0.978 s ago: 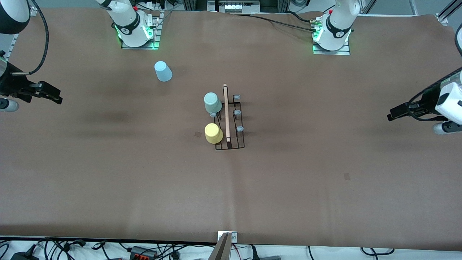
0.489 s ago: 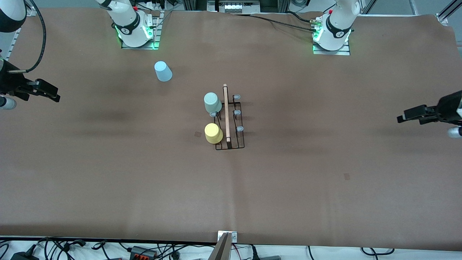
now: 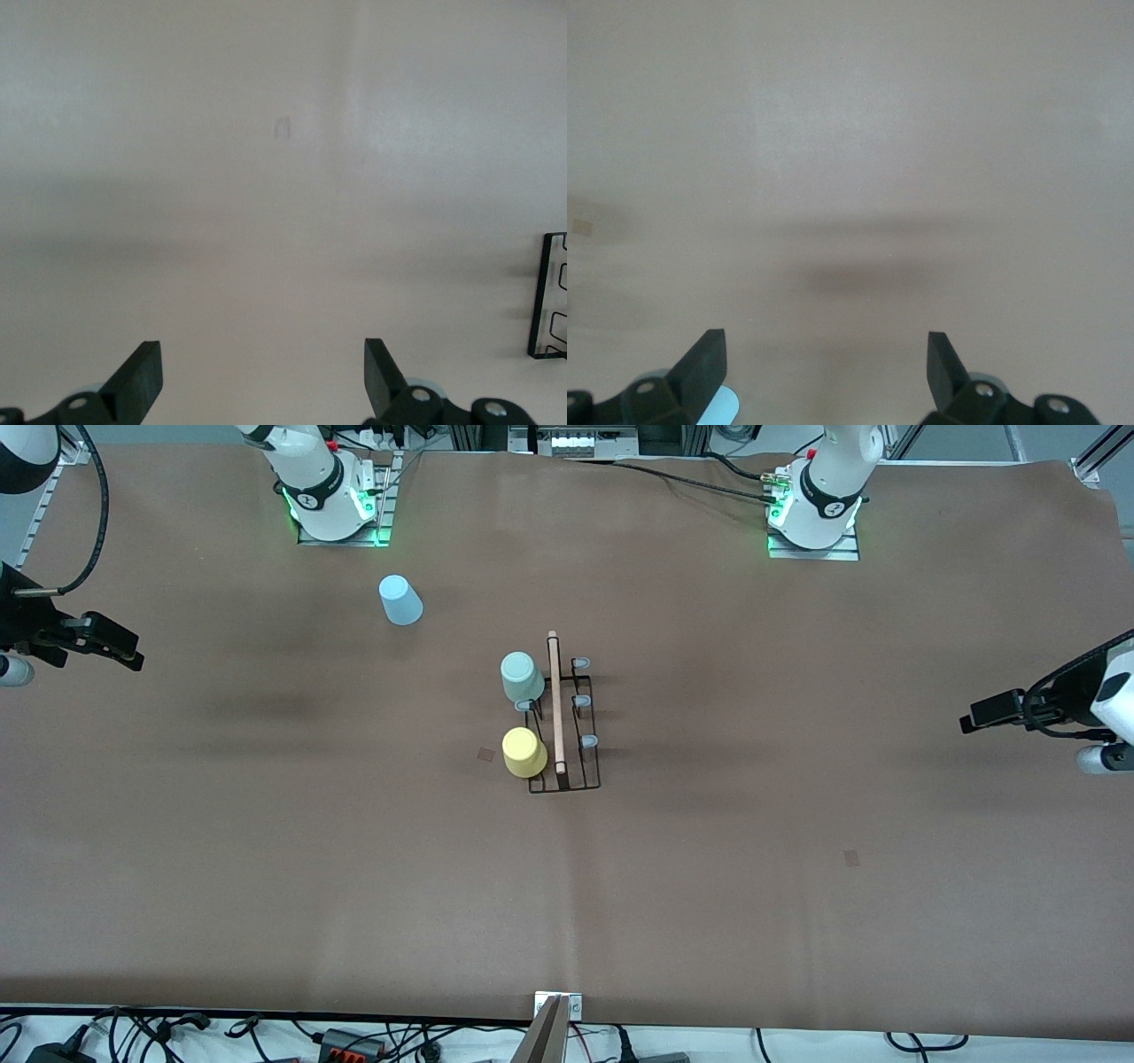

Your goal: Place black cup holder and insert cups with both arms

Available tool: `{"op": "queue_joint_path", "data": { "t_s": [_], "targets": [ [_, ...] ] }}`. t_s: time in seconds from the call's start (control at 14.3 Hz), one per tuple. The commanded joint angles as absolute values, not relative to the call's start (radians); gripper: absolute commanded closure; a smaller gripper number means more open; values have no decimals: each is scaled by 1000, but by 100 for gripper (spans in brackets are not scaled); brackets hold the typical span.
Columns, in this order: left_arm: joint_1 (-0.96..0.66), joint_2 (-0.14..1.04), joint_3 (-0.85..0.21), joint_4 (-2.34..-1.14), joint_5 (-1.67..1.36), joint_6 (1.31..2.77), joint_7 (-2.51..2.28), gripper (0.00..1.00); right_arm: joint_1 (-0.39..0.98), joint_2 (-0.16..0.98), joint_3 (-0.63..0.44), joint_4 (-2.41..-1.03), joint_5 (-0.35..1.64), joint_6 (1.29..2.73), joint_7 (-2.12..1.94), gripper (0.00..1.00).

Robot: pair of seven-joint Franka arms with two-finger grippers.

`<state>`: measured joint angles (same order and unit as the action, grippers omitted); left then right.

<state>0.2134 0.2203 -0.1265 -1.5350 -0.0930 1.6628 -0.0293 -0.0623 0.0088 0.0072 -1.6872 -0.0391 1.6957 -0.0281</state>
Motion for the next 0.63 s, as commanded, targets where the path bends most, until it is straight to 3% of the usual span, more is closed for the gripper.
{"op": "queue_joint_path", "data": {
  "t_s": [0.0, 0.56],
  "targets": [
    [218, 213, -150, -1519, -40, 1629, -92, 0, -66, -3, 5, -1697, -3, 1690, -46, 0],
    [215, 192, -187, -1522, 20, 1614, -106, 0, -66, -5, 5, -1697, -8, 1693, -64, 0]
  ]
}}
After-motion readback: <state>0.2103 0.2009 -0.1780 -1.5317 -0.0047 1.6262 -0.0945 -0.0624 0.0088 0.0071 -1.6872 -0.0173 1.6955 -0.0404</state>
